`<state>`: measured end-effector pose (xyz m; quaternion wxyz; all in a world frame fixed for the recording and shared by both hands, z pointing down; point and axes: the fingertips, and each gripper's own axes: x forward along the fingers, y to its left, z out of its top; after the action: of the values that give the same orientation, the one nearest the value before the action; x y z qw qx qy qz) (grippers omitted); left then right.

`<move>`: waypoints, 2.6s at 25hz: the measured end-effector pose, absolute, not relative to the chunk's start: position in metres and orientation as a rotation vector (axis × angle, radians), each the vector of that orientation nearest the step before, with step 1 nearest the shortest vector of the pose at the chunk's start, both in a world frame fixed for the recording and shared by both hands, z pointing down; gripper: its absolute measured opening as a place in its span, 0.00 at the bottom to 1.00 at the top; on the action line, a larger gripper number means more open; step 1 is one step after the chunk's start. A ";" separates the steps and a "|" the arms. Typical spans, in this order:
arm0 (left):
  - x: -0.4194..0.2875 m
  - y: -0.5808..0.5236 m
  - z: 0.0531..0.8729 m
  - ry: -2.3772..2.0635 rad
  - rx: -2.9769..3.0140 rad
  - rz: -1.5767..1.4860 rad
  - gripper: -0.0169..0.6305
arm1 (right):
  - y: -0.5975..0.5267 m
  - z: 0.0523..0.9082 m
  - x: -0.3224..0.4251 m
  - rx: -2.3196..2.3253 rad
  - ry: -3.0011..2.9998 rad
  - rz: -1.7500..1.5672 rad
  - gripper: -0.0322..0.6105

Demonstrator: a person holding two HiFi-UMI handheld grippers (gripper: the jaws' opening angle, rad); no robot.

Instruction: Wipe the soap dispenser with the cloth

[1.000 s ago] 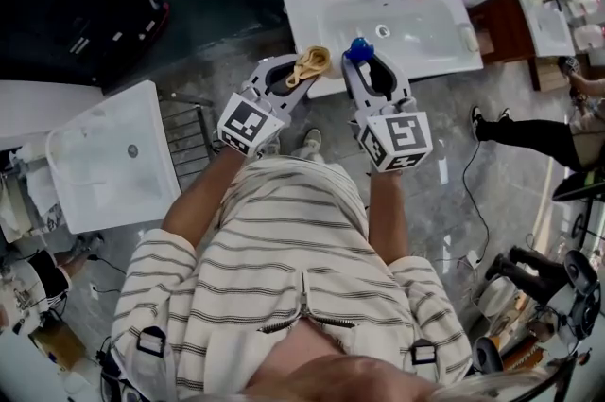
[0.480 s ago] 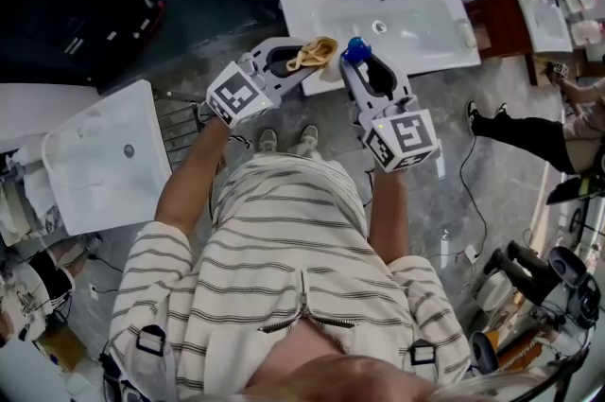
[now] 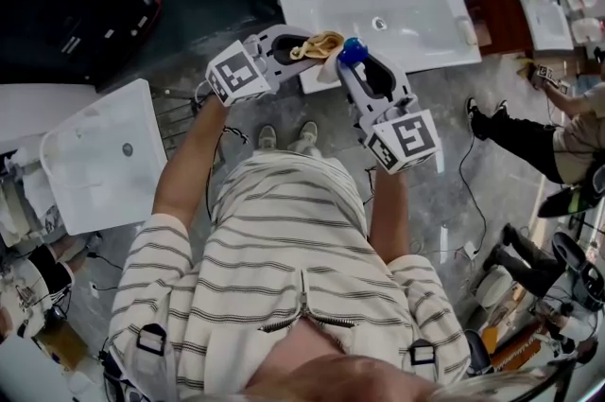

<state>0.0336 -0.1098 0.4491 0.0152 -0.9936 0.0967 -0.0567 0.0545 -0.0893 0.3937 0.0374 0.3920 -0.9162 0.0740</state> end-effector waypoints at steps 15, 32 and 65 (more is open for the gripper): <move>0.037 -0.107 0.482 0.219 -3.208 -0.242 0.16 | -0.085 0.386 0.054 1.175 -2.877 0.245 0.24; 0.013 -0.088 0.487 0.378 -3.252 -0.242 0.16 | -0.089 0.392 0.057 1.243 -2.840 0.272 0.24; -0.045 -0.116 0.468 1.408 -2.954 -0.162 0.16 | -0.143 0.471 0.056 1.505 -2.646 0.315 0.24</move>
<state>-0.0453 -0.1156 0.4682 -0.0677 -0.8995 0.4288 -0.0495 0.0556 -0.1428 0.4709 0.0406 0.4914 -0.8639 0.1028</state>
